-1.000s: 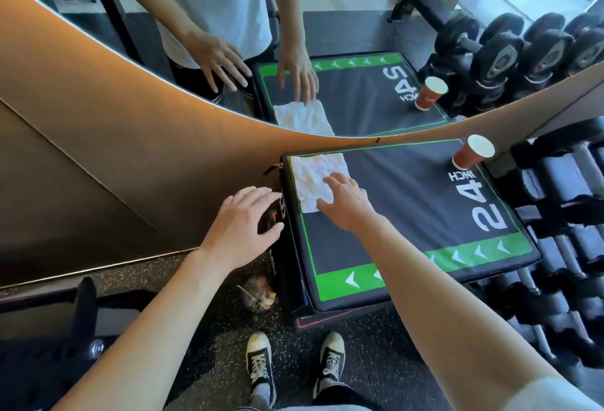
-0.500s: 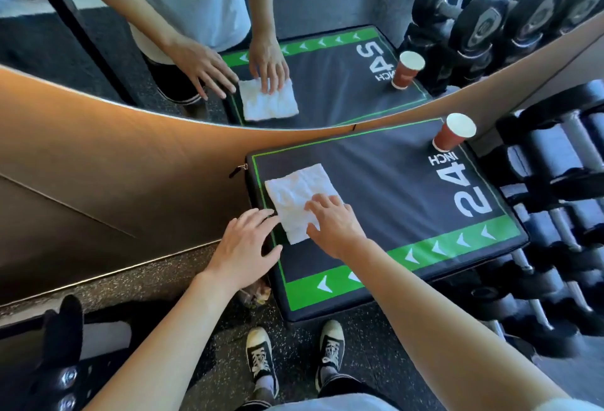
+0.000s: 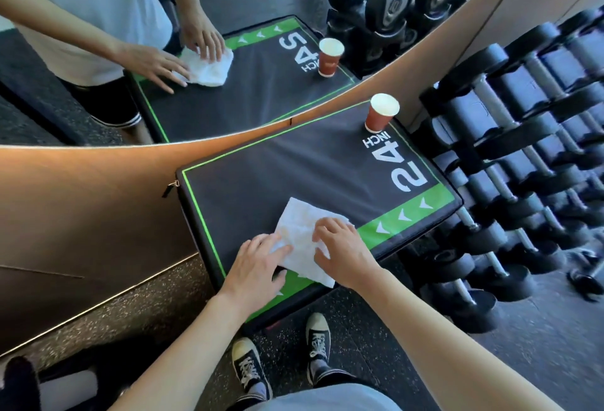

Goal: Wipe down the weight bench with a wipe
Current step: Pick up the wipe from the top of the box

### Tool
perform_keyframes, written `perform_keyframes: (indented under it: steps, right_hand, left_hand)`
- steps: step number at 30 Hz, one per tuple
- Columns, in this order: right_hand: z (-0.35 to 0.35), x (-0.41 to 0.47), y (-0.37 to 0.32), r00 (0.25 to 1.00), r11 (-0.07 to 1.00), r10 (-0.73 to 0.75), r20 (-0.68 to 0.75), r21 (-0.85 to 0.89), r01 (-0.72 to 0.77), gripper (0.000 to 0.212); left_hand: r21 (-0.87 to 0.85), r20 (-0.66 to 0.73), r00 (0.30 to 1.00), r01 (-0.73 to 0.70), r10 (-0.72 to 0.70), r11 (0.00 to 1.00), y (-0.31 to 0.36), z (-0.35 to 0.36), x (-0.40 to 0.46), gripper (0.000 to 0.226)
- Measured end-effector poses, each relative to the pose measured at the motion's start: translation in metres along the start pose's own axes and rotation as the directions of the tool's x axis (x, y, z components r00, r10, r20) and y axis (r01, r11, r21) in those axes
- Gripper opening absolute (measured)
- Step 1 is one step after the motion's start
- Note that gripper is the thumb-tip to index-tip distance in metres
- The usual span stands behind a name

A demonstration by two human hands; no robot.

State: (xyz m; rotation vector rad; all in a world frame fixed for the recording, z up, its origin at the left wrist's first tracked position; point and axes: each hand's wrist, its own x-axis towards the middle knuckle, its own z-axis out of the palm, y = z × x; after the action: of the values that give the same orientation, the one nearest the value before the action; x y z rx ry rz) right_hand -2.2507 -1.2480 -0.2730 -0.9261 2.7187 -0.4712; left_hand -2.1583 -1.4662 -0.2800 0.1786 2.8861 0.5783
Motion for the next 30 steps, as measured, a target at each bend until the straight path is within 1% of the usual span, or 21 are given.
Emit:
perform_keyframes:
  steps: [1,3,4,6,7,8,10,12,16,19,23,30]
  right_hand:
    - [0.001,0.001,-0.001,0.999,1.0,-0.005,-0.038,0.014,0.005,0.031]
    - [0.005,0.007,-0.003,0.998,1.0,-0.02,-0.061,0.019,0.021,0.057]
    - [0.008,0.01,-0.005,0.999,1.0,-0.018,-0.034,0.018,0.018,0.072]
    - [0.016,0.019,-0.008,0.997,1.0,0.022,0.074,0.005,-0.023,0.097]
    - [0.02,0.023,-0.008,0.992,0.999,0.041,0.119,-0.014,-0.04,0.104]
    - [0.025,0.024,-0.008,0.989,0.998,0.052,0.136,-0.043,-0.046,0.106]
    - [0.033,0.023,-0.008,0.994,0.994,0.048,0.101,-0.107,-0.037,0.103]
    - [0.039,0.018,-0.009,1.0,0.991,0.019,0.021,-0.131,-0.016,0.096]
    - [0.054,0.006,-0.008,0.981,0.99,-0.072,-0.178,-0.129,0.049,0.076]
    - [0.059,0.001,-0.012,0.963,0.993,-0.084,-0.255,-0.104,0.059,0.061]
    - [0.057,0.0,-0.015,0.964,0.99,-0.092,-0.251,-0.124,0.062,0.048]
    - [0.045,0.002,-0.016,0.976,0.983,-0.11,-0.186,-0.165,0.08,0.045]
  left_hand:
    - [-0.003,-0.006,1.0,0.0,0.0,1.0,0.0,0.0,-0.001,0.051]
    - [0.007,-0.007,1.0,0.001,-0.001,1.0,-0.003,0.0,-0.006,0.054]
    - [0.013,-0.011,1.0,0.007,-0.007,1.0,-0.006,0.0,-0.009,0.055]
    - [0.007,-0.033,0.999,0.042,-0.042,0.999,-0.012,-0.002,-0.016,0.059]
    - [0.0,-0.044,0.997,0.064,-0.064,0.998,-0.015,-0.003,-0.019,0.06]
    - [-0.005,-0.051,0.995,0.081,-0.081,0.997,-0.017,-0.004,-0.021,0.061]
    - [-0.007,-0.055,0.993,0.104,-0.104,0.995,-0.018,-0.005,-0.025,0.062]
    - [-0.009,-0.055,0.992,0.116,-0.117,0.993,-0.018,-0.003,-0.028,0.062]
    - [-0.054,-0.088,0.987,0.133,-0.137,0.99,-0.012,-0.001,-0.029,0.062]
    - [-0.052,-0.105,0.986,0.128,-0.133,0.99,-0.01,0.001,-0.031,0.062]
    - [-0.062,-0.114,0.983,0.137,-0.143,0.989,-0.008,0.001,-0.032,0.061]
    - [-0.055,-0.127,0.979,0.153,-0.158,0.987,-0.001,-0.004,-0.03,0.06]
